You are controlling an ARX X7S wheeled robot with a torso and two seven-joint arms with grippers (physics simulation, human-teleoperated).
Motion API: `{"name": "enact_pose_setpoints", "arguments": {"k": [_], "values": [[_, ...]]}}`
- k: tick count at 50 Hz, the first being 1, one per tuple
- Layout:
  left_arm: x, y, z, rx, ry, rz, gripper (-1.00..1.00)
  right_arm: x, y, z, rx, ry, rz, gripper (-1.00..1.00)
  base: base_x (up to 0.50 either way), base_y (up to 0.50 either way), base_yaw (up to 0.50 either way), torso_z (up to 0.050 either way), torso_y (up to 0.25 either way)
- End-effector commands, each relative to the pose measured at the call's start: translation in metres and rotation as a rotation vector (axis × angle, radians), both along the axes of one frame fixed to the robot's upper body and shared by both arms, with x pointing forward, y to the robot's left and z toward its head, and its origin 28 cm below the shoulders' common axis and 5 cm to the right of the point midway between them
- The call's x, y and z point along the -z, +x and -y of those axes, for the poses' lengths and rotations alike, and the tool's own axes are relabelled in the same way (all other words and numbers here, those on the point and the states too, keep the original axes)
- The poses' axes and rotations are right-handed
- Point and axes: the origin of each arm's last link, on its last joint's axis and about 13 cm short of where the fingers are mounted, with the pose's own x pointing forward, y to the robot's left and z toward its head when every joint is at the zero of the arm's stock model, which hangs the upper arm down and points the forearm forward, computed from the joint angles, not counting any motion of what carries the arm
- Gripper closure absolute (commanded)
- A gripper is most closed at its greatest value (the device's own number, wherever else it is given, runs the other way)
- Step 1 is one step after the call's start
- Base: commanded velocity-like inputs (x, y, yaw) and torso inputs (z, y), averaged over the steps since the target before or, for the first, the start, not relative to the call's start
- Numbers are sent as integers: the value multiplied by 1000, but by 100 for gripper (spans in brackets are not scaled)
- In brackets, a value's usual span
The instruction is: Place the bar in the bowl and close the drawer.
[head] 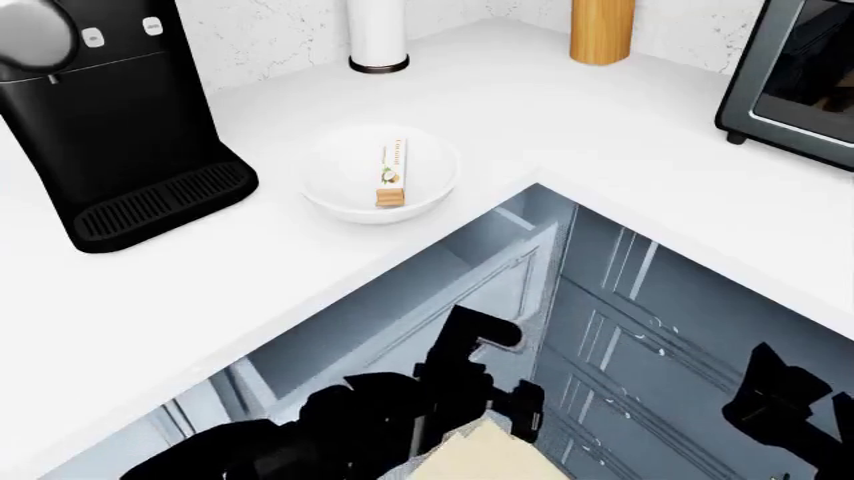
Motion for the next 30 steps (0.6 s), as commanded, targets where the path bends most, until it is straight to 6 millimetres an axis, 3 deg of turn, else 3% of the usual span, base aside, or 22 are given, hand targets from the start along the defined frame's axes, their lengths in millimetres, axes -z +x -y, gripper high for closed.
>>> {"name": "enact_pose_setpoints", "arguments": {"k": [1, 30], "values": [[15, 8, -25, -136, 85, -37, -100, 0, -1, -2, -14, 7, 4, -100, 0, 0, 0, 0, 0], [12, 37, -71, -466, 113, -13, -100, -1, 0, -6, -25, 3, 2, -100, 0, 0, 0, 0, 0]]}}
